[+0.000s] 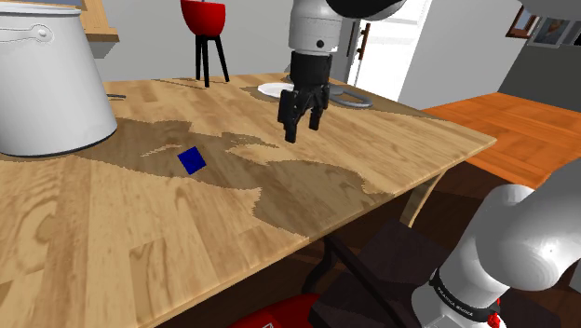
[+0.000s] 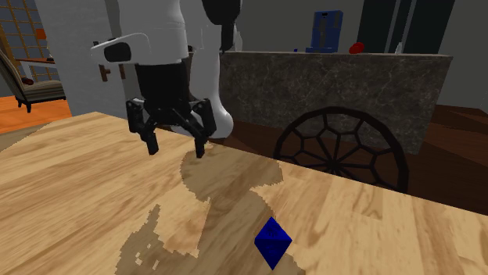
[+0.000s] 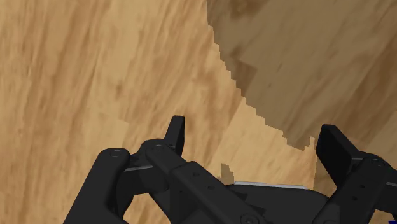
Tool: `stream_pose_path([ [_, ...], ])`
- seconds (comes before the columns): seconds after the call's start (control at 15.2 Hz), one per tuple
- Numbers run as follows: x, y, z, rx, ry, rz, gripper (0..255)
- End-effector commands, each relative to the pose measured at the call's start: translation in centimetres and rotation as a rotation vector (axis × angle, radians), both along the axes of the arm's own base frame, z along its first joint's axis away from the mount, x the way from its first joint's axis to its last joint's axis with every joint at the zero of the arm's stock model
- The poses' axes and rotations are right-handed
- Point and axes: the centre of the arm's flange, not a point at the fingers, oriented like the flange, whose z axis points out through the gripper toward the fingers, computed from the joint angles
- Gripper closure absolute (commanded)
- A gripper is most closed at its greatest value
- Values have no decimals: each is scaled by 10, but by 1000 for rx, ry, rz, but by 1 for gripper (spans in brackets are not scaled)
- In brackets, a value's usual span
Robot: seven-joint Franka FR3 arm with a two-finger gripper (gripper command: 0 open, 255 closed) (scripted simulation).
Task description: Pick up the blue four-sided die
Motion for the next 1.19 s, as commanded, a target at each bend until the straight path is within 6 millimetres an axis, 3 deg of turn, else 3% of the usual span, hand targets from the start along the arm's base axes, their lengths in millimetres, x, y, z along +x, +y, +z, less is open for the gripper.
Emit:
stream_pose_path([
  [0.0,12,26,1,-3,-5,9,0],
  [0.99,92,210,3,-38,-43,82,0],
  [1.12,92,211,-3,-38,-43,82,0],
])
